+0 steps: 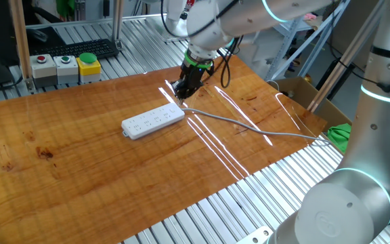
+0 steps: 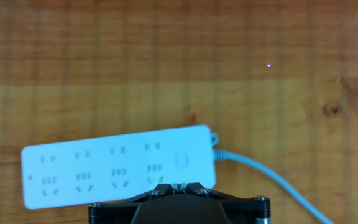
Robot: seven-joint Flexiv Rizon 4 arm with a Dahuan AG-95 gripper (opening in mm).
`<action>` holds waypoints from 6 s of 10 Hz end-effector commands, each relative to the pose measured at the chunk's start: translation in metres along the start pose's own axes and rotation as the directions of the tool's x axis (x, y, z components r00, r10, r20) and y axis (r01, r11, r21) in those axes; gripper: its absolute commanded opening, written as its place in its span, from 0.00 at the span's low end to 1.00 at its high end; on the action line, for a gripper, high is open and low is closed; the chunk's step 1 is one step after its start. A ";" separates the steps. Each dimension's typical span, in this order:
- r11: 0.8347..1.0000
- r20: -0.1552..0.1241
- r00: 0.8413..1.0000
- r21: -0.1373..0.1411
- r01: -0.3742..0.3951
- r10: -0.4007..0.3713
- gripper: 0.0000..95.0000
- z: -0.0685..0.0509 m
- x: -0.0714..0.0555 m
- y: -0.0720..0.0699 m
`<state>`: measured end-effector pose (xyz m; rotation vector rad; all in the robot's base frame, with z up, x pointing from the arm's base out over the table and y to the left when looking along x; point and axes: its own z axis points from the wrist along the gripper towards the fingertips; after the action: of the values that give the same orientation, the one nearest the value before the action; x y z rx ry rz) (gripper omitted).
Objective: Turn on the power strip by pressing the button
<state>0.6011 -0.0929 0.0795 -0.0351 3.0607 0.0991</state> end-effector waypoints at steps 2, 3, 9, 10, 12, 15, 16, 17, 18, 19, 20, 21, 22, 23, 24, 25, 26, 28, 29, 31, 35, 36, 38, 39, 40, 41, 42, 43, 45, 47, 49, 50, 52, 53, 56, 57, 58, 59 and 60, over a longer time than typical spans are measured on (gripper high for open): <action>1.000 -0.001 1.000 0.006 0.000 0.000 0.00 0.005 -0.001 -0.002; 1.000 -0.002 1.000 0.011 0.010 -0.010 0.00 0.008 -0.001 -0.003; 0.999 0.023 0.999 0.021 0.042 -0.042 0.00 0.010 0.000 -0.003; 0.999 0.019 0.999 0.019 0.038 -0.038 0.00 0.011 0.001 -0.002; 0.999 0.017 0.999 0.019 0.041 -0.041 0.00 0.012 0.001 -0.002; 0.999 0.007 0.999 0.022 0.048 -0.048 0.00 0.012 0.001 -0.002; 0.999 0.007 0.999 0.022 0.043 -0.043 0.00 0.012 0.001 -0.002; 0.999 0.006 0.999 0.023 0.037 -0.037 0.00 0.012 0.001 -0.002; 0.999 0.000 0.999 0.028 0.040 -0.040 0.00 0.012 0.001 -0.002; 0.999 -0.004 0.999 0.029 0.043 -0.043 0.00 0.012 0.001 -0.002; 0.998 -0.012 0.999 0.028 0.051 -0.051 0.00 0.012 0.001 -0.002; 0.998 -0.029 0.998 0.035 0.048 -0.047 0.00 0.012 0.001 -0.002; 0.998 -0.054 0.998 0.048 0.047 -0.044 0.00 0.012 0.001 -0.002; 0.998 -0.067 0.997 0.048 0.043 -0.040 0.00 0.012 0.001 -0.002; 0.998 -0.072 0.996 0.048 0.048 -0.045 0.00 0.012 0.001 -0.002; 0.998 -0.078 0.996 0.048 0.050 -0.046 0.00 0.012 0.001 -0.002; 0.998 -0.088 0.995 0.045 0.050 -0.046 0.00 0.012 0.001 -0.002; 0.998 -0.080 0.996 0.044 0.051 -0.047 0.00 0.012 0.001 -0.002; 0.998 -0.080 0.996 0.044 0.046 -0.042 0.00 0.012 0.001 -0.002; 0.998 -0.075 0.997 0.047 0.040 -0.037 0.00 0.014 0.002 0.001; 0.998 -0.077 0.997 0.053 0.035 -0.031 0.00 0.022 0.001 0.006; 0.998 -0.076 0.997 0.055 0.034 -0.030 0.00 0.026 -0.002 0.008; 0.996 -0.081 0.996 0.072 0.043 -0.037 0.00 0.031 -0.005 0.009; 0.996 -0.084 0.996 0.075 0.043 -0.037 0.00 0.031 -0.005 0.009; 0.995 -0.088 0.995 0.084 0.050 -0.042 0.00 0.032 -0.005 0.009; 0.994 -0.094 0.995 0.096 0.055 -0.046 0.00 0.033 -0.005 0.009; 0.994 -0.097 0.994 0.097 0.056 -0.046 0.00 0.035 -0.006 0.008; 0.993 -0.095 0.994 0.101 0.055 -0.046 0.00 0.037 -0.007 0.007; 0.994 -0.095 0.995 0.100 0.052 -0.043 0.00 0.039 -0.006 0.005; 0.994 -0.094 0.995 0.097 0.048 -0.039 0.00 0.041 -0.006 0.003; 0.995 -0.093 0.995 0.096 0.039 -0.030 0.20 0.041 -0.005 0.002; 0.995 -0.093 0.995 0.097 0.036 -0.027 0.20 0.041 -0.005 0.002; 0.995 -0.092 0.996 0.096 0.030 -0.022 0.20 0.041 -0.005 0.002; 0.995 -0.092 0.995 0.094 0.036 -0.027 0.20 0.041 -0.006 0.002; 0.994 -0.087 0.995 0.093 0.051 -0.043 0.20 0.039 -0.007 -0.005; 0.995 -0.087 0.996 0.092 0.045 -0.038 0.20 0.039 -0.007 -0.006; 0.995 -0.088 0.995 0.090 0.045 -0.037 0.20 0.040 -0.008 -0.005; 0.995 -0.084 0.996 0.091 0.046 -0.038 0.20 0.041 -0.008 -0.005; 0.995 -0.082 0.996 0.092 0.045 -0.037 0.20 0.042 -0.009 -0.005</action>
<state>0.6128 -0.0957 0.0389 -0.0992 3.1404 -0.0531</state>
